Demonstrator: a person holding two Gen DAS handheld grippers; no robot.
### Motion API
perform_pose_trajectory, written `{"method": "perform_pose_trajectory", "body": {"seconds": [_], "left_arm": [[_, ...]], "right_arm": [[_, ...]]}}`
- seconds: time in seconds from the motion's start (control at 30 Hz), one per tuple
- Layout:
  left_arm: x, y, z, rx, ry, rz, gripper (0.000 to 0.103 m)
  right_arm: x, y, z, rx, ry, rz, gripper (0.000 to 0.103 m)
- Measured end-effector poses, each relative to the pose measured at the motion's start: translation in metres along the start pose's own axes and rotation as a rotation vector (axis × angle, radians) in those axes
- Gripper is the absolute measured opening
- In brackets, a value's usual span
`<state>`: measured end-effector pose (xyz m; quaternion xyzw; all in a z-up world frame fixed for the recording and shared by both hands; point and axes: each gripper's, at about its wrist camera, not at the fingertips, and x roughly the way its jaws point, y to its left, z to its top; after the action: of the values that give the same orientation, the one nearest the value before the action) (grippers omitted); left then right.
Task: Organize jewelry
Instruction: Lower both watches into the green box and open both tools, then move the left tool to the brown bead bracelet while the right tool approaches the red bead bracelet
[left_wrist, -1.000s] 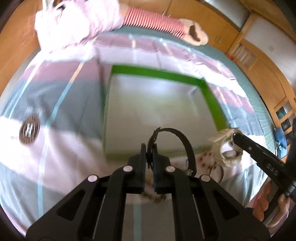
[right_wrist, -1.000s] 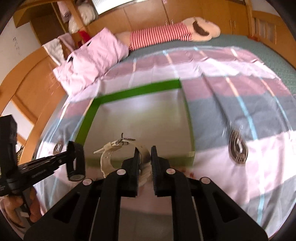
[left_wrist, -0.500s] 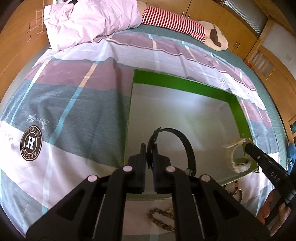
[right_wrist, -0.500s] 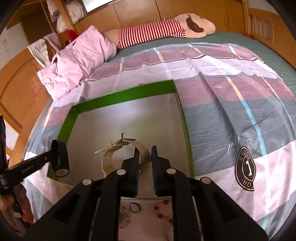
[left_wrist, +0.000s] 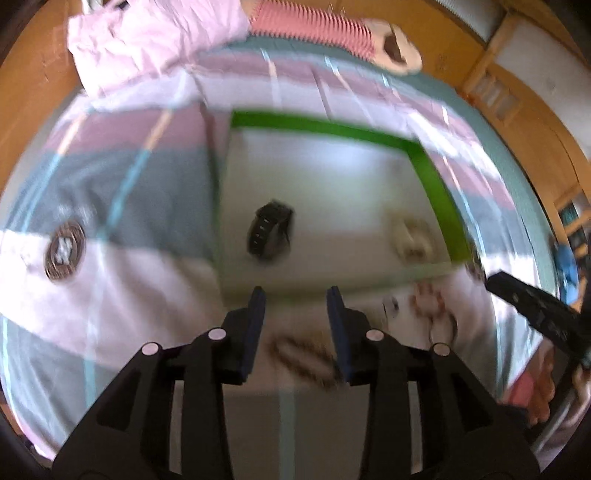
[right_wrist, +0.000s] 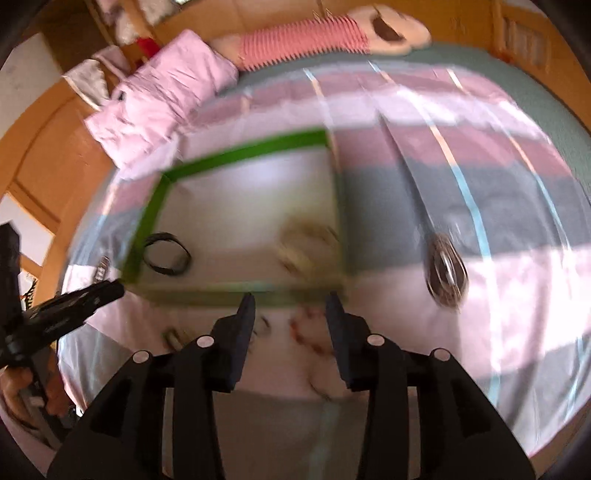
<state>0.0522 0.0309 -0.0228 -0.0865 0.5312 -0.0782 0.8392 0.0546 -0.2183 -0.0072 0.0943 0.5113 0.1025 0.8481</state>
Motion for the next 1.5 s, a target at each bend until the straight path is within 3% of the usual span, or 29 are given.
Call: {"method": "perform_pose_trajectory", "body": {"seconds": [0.17,0.33,0.6,0.8,0.97,1.1,1.13,1.2,1.3,1.37,1.5], "left_arm": [[0.027,-0.018,-0.014,0.067,0.087,0.022,0.033],[0.050,-0.018,-0.015,0.033,0.155,0.027,0.042],[0.061,-0.012,-0.018,0.014,0.187,0.067,0.046],[0.059,-0.003,-0.017,-0.018,0.189,0.075,0.059],[0.059,-0.001,-0.018,-0.023,0.196,0.079,0.063],[0.057,0.000,-0.018,-0.024,0.192,0.081,0.066],[0.057,-0.001,-0.018,-0.025,0.192,0.084,0.067],[0.057,0.001,-0.019,-0.030,0.193,0.089,0.067],[0.059,0.003,-0.020,-0.032,0.198,0.095,0.067],[0.062,0.003,-0.020,-0.028,0.206,0.098,0.065],[0.062,0.000,-0.020,-0.014,0.204,0.099,0.064]], "right_arm": [[0.018,-0.019,-0.012,0.043,0.086,-0.046,0.040],[0.021,-0.016,-0.015,0.035,0.113,-0.046,0.040],[0.031,-0.023,-0.015,0.028,0.168,-0.112,0.040],[0.041,-0.030,-0.019,0.040,0.200,-0.136,0.040],[0.061,-0.029,-0.026,0.065,0.294,-0.074,0.040],[0.071,-0.018,-0.034,0.093,0.421,0.148,0.040],[0.069,-0.016,-0.034,0.094,0.413,0.167,0.040],[0.056,-0.018,-0.024,0.102,0.314,0.140,0.040],[0.047,-0.028,-0.011,0.084,0.194,-0.024,0.040],[0.057,-0.031,-0.005,0.062,0.182,-0.107,0.040],[0.082,-0.030,-0.002,0.069,0.228,-0.089,0.040]]}}
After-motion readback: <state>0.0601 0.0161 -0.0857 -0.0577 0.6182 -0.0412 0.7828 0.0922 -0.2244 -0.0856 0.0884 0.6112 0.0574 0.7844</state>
